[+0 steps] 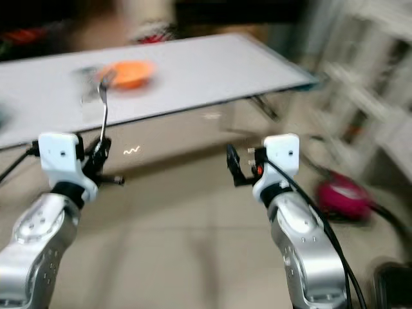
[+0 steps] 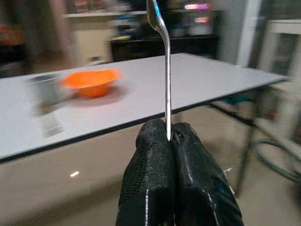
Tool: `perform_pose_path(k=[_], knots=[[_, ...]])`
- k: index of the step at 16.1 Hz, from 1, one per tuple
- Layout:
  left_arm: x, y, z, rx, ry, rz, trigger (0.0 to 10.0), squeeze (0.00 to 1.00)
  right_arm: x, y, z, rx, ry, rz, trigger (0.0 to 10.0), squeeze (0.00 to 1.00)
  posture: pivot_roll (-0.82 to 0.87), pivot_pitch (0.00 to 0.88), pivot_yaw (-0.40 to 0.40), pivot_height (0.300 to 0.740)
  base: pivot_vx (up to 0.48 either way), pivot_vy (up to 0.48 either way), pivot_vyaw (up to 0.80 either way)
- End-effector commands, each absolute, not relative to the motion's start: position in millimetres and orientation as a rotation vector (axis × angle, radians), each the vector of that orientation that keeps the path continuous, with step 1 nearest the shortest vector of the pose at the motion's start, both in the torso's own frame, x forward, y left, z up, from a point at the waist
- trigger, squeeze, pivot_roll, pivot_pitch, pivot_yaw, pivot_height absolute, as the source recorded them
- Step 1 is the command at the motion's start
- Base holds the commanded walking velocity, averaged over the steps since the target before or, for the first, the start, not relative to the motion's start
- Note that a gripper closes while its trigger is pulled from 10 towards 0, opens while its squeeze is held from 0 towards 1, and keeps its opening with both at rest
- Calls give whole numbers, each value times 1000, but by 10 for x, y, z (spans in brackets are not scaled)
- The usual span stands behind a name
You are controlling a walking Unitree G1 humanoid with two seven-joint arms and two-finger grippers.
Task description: Setting the table
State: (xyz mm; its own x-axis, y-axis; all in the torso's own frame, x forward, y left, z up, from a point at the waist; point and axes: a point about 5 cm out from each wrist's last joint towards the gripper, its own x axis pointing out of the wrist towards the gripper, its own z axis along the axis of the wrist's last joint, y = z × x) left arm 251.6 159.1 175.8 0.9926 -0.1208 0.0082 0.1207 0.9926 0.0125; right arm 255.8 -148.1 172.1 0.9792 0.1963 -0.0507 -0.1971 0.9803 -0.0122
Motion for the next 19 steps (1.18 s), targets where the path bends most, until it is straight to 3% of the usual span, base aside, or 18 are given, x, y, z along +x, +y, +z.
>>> perform_pose_path(k=[1, 19], knots=[[2534, 1539, 1782, 7, -20, -147, 10000, 0, 2569, -1505, 1747, -23, 45, 184, 10000, 0, -61, 0, 56, 740, 319, 0, -587], [2615, 1530, 1748, -30, 4, -141, 10000, 0, 2627, -1451, 1778, -60, 45, 229, 10000, 0, -63, 4, 44, 740, 361, 0, 0]])
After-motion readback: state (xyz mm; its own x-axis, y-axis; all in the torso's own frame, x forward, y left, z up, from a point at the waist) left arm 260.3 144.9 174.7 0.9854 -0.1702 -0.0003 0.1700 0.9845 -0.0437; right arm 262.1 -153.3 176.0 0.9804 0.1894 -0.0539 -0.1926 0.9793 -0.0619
